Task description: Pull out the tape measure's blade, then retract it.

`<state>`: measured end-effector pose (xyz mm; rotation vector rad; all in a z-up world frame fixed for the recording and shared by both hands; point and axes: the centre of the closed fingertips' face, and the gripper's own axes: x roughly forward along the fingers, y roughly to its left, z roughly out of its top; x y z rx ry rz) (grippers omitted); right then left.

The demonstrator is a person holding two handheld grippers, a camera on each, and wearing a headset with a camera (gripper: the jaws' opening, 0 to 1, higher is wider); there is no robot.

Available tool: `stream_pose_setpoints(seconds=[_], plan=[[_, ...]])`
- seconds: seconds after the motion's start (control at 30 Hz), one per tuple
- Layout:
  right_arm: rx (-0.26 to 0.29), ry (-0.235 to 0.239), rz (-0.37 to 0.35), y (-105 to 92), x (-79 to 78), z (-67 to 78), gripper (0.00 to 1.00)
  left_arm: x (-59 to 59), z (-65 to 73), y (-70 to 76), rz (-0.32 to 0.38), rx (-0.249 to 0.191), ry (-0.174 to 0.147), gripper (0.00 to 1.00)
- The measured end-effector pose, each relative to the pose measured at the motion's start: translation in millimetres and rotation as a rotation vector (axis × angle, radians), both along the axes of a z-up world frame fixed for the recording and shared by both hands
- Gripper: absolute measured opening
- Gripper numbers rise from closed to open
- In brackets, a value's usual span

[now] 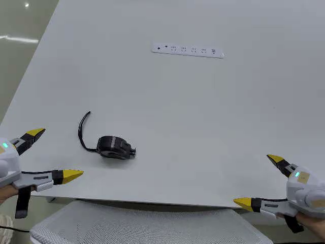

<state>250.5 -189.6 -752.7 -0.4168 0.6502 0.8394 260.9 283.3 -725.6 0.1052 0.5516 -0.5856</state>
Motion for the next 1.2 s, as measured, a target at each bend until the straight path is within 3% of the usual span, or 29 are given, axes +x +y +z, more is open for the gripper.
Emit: stream_pose_setpoints(seconds=[0.1, 0.67, 0.73, 0.93, 1.03, 1.1, 1.2], plan=[[-0.009, 0.006, 0.015, 0.7, -3.7, -1.7, 1.0, 0.4, 3.7, -0.9, -0.013, -0.004, -0.025, 0.99], [-0.005, 0.015, -0.01, -6.5, -4.1, -0.3, 1.0, 0.4, 2.7, -2.1, -0.047, 0.022, -0.023, 0.99], [-0.006, 0.013, -0.009, -6.7, -3.2, 1.0, 1.0, 1.6, 4.4, -2.6, -0.038, 0.003, -0.021, 0.99], [-0.009, 0.006, -0.008, -7.3, -0.4, 2.7, 1.0, 2.6, 5.4, -1.0, -0.043, 0.013, -0.022, 0.99], [-0.006, 0.002, -0.008, -5.0, 2.1, 5.7, 1.0, 11.0, 17.2, -4.0, -0.033, -0.016, -0.029, 0.99], [0.035, -0.03, 0.021, 5.9, 5.9, 13.7, 0.99, 16.9, 27.3, -11.0, -0.082, 0.007, -0.051, 0.98], [0.017, -0.042, 0.048, 11.5, 8.6, 15.4, 1.0, 19.8, 34.6, -25.7, -0.184, 0.048, -0.044, 0.98]])
